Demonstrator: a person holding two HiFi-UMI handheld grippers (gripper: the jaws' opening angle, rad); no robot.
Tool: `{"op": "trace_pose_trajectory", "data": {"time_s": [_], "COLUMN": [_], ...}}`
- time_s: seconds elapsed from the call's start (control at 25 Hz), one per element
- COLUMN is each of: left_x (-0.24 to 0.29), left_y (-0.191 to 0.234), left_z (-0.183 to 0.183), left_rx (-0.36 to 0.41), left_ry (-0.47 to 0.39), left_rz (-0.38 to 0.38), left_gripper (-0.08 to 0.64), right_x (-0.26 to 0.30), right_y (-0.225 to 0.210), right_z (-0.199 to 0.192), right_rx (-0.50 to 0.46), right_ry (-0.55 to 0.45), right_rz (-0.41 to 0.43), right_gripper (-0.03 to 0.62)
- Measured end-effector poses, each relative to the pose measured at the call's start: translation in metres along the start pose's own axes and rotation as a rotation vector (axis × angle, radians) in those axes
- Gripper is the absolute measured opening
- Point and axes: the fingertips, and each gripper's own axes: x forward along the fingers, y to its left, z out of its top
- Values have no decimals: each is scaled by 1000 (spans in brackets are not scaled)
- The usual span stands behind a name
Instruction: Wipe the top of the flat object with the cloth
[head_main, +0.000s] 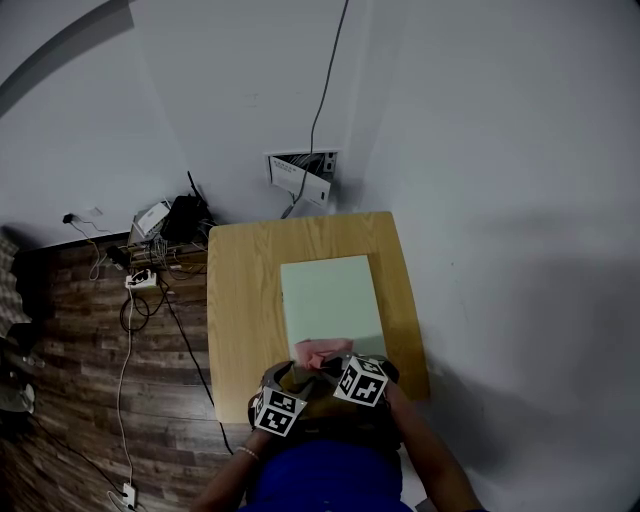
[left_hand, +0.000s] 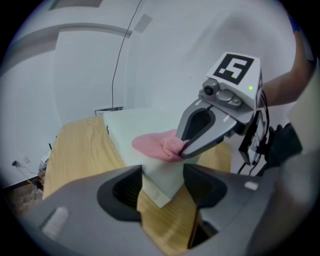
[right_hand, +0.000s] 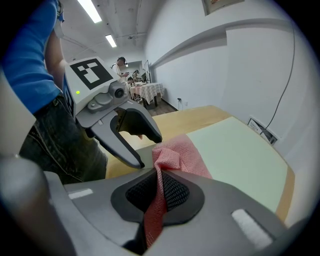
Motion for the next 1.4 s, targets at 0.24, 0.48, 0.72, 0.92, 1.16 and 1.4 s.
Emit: {"op": "trace_pose_trajectory", "data": {"time_s": [0.24,0.48,0.72,0.92,1.16,1.4], "left_x": [0,1,4,5,3,2], "left_y": [1,1,1,1,1,1], "left_z": [0,1,2,2,3,3], "left_rx": [-10,-14,-16,-19,-22,-22], "left_ry": [1,8,10,12,3,2], "left_rz": [2,5,10,9,11,13], "left_gripper": [259,258,258,258,258,256], "right_x": [-14,-30,-45,-55,-65,-64], "right_y": [-4,-13,-22,-27,-29,-28], "right_z": [-20,-42,-65,-80,-90,-92], "right_rx": [36,81,142,186,229,231], "right_ry": [15,20,23,23,22,29], "right_rz": [-10,-41,-73,-100,-118,-122], "right_gripper": [14,14,14,14,14,14]}}
